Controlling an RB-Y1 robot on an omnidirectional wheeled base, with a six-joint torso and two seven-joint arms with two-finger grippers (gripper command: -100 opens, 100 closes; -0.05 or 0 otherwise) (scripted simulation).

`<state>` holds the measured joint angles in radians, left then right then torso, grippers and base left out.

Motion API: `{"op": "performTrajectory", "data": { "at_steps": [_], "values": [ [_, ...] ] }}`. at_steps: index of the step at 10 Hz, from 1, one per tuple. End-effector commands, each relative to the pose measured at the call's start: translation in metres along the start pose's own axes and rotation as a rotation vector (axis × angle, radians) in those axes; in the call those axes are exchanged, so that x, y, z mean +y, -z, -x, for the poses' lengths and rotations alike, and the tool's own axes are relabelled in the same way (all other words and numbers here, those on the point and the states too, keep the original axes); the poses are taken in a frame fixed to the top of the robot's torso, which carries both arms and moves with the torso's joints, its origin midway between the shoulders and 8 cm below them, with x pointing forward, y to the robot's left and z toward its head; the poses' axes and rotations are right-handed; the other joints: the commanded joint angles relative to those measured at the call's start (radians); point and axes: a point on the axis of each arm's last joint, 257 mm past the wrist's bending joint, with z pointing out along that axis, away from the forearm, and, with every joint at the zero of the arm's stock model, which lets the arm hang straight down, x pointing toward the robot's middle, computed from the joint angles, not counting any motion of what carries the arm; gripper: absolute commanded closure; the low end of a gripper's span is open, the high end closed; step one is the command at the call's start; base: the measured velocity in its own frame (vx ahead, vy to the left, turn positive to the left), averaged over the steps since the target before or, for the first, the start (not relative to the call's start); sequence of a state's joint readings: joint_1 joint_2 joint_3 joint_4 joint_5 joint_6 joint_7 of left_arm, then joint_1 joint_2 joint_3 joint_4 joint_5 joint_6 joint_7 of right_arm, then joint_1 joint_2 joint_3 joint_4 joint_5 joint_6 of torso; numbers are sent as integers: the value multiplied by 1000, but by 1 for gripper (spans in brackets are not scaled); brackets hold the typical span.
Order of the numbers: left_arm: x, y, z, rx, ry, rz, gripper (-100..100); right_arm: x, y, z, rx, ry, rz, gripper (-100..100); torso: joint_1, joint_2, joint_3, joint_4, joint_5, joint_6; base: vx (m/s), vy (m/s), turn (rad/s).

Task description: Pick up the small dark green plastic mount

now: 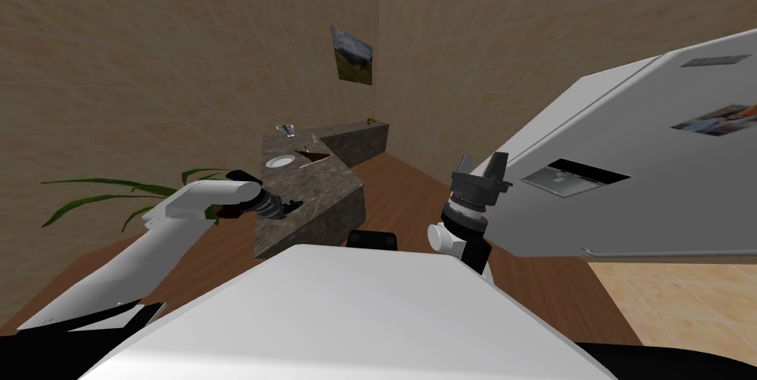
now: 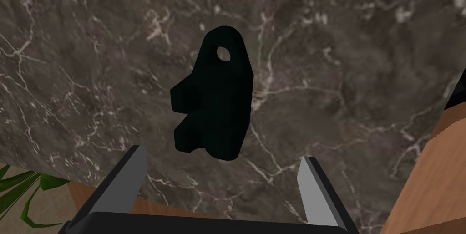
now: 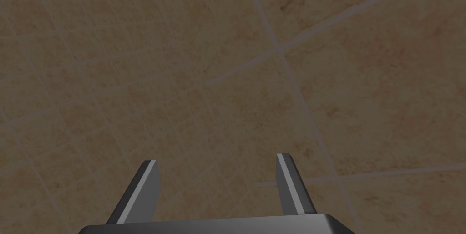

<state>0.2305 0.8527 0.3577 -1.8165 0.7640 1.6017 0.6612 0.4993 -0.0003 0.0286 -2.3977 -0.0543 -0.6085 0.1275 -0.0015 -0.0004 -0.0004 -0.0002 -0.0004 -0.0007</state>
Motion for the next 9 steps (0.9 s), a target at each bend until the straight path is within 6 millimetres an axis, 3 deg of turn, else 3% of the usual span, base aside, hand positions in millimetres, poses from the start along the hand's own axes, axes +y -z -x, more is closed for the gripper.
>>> {"op": "performTrajectory", "data": {
  "at_steps": [1, 2, 9],
  "values": [
    [0, 0, 0, 0, 0, 0, 0, 0, 0, 0, 0, 0, 0, 0, 0, 0, 0, 0, 0, 0, 0, 0, 0],
    [-4, -3, 5, -3, 13, -1, -100, 0, 0, 0, 0, 0, 0, 0, 1, 1, 1, 0, 0, 0, -13, -9, -94],
    [-27, -26, 42, -23, 102, -1, -100, 0, 0, 0, 0, 0, 0, 0, 0, 6, 3, 1, 0, 0, -60, -24, -135]
  ]
}}
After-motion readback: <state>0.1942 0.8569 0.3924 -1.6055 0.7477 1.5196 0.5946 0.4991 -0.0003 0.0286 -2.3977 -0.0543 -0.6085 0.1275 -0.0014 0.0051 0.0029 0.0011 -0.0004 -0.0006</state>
